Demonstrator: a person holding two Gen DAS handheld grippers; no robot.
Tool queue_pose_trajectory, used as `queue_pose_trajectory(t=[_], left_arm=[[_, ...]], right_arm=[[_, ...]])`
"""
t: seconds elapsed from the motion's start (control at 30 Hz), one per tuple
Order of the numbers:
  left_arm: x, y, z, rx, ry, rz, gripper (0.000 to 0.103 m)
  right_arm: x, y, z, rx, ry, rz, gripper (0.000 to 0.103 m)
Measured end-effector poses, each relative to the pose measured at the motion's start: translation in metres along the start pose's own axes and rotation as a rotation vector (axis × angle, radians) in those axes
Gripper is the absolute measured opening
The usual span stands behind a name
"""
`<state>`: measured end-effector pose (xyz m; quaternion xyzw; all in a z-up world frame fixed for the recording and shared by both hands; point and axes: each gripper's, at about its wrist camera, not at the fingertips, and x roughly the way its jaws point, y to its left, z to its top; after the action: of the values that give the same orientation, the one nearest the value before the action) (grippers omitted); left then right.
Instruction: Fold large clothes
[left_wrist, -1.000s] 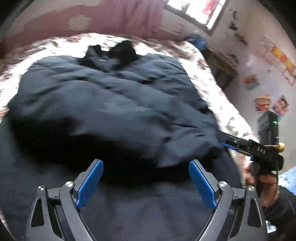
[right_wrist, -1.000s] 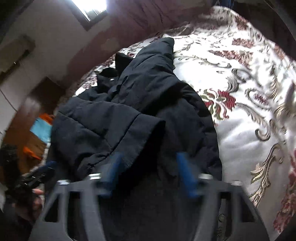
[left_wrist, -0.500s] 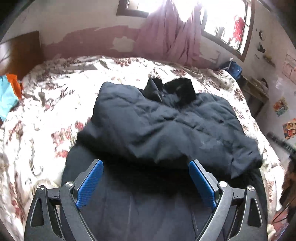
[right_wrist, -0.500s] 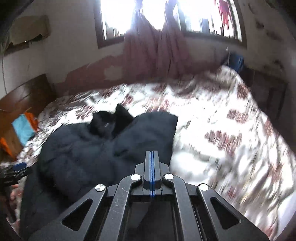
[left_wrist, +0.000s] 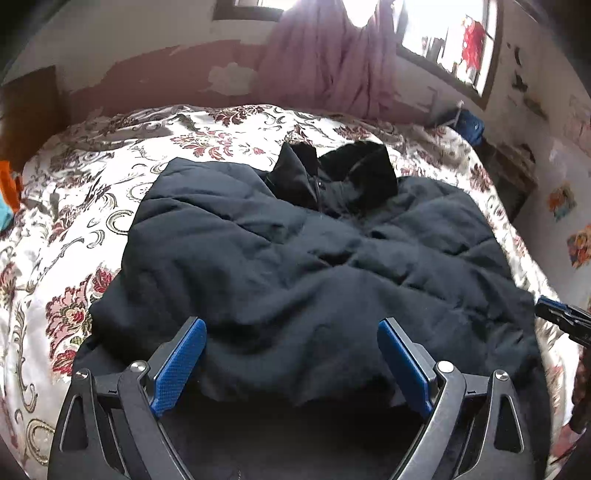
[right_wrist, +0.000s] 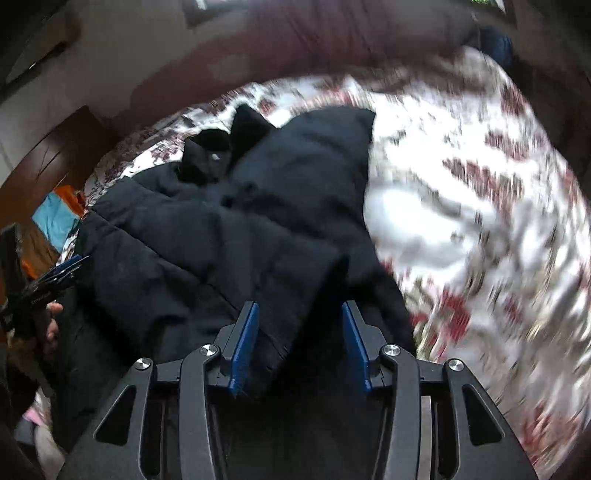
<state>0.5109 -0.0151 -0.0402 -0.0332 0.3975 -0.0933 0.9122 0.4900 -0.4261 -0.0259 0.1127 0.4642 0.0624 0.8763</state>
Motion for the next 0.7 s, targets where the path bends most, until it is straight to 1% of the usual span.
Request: queue_pose_trajectory(t=[0.03, 0.07, 0.1, 0.13, 0.2, 0.27, 0.37, 0.4, 0.47, 0.5, 0.53, 0.6, 0.63, 0.67, 0.7], left_arm=[[0.001, -0.001, -0.002, 0.008, -0.003, 0.004, 0.093], [0.001, -0.002, -0.003, 0.018, -0.006, 0.006, 0.093], [0.001, -0.003, -0.004, 0.027, -0.006, 0.009, 0.093], [0.001, -0.004, -0.005, 0.036, -0.004, 0.012, 0.093], [0.0, -0.004, -0.005, 0.053, -0.003, 0.02, 0.093], [-0.001, -0.005, -0.002, 0.062, -0.004, 0.02, 0.093], [-0.002, -0.006, 0.002, 0.064, -0.011, 0.02, 0.093], [-0.002, -0.006, 0.005, 0.063, -0.012, 0.021, 0.093], [0.004, -0.009, 0.008, 0.065, 0.003, 0.039, 0.093], [0.01, -0.01, 0.009, 0.071, 0.022, 0.055, 0.093], [0.017, -0.013, 0.01, 0.08, 0.049, 0.078, 0.093], [0.034, -0.02, 0.01, 0.114, 0.107, 0.134, 0.093], [0.037, -0.023, 0.009, 0.136, 0.112, 0.154, 0.094], [0.038, -0.025, 0.009, 0.152, 0.109, 0.161, 0.094], [0.037, -0.027, 0.009, 0.163, 0.108, 0.162, 0.094]], right_arm=[[0.007, -0.002, -0.003, 0.023, 0.019, 0.015, 0.04], [0.009, -0.003, -0.003, 0.037, 0.022, 0.032, 0.035], [0.011, -0.001, -0.003, 0.03, 0.014, 0.038, 0.012], [0.007, 0.004, 0.0, 0.001, -0.007, 0.017, 0.007], [-0.003, 0.014, 0.008, -0.062, -0.068, 0.009, 0.003], [-0.014, 0.025, 0.018, -0.121, -0.13, -0.034, 0.003], [-0.019, 0.033, 0.038, -0.161, -0.182, -0.106, 0.003], [-0.016, 0.034, 0.044, -0.169, -0.189, -0.128, 0.003], [-0.001, 0.034, 0.054, -0.179, -0.159, -0.167, 0.005], [0.009, 0.031, 0.058, -0.161, -0.139, -0.169, 0.005], [0.012, 0.027, 0.058, -0.14, -0.136, -0.156, 0.008], [0.012, 0.019, 0.058, -0.091, -0.154, -0.115, 0.011], [0.009, 0.015, 0.057, -0.075, -0.172, -0.088, 0.016], [0.006, 0.015, 0.056, -0.073, -0.189, -0.083, 0.02], [0.002, 0.016, 0.055, -0.083, -0.215, -0.087, 0.03]])
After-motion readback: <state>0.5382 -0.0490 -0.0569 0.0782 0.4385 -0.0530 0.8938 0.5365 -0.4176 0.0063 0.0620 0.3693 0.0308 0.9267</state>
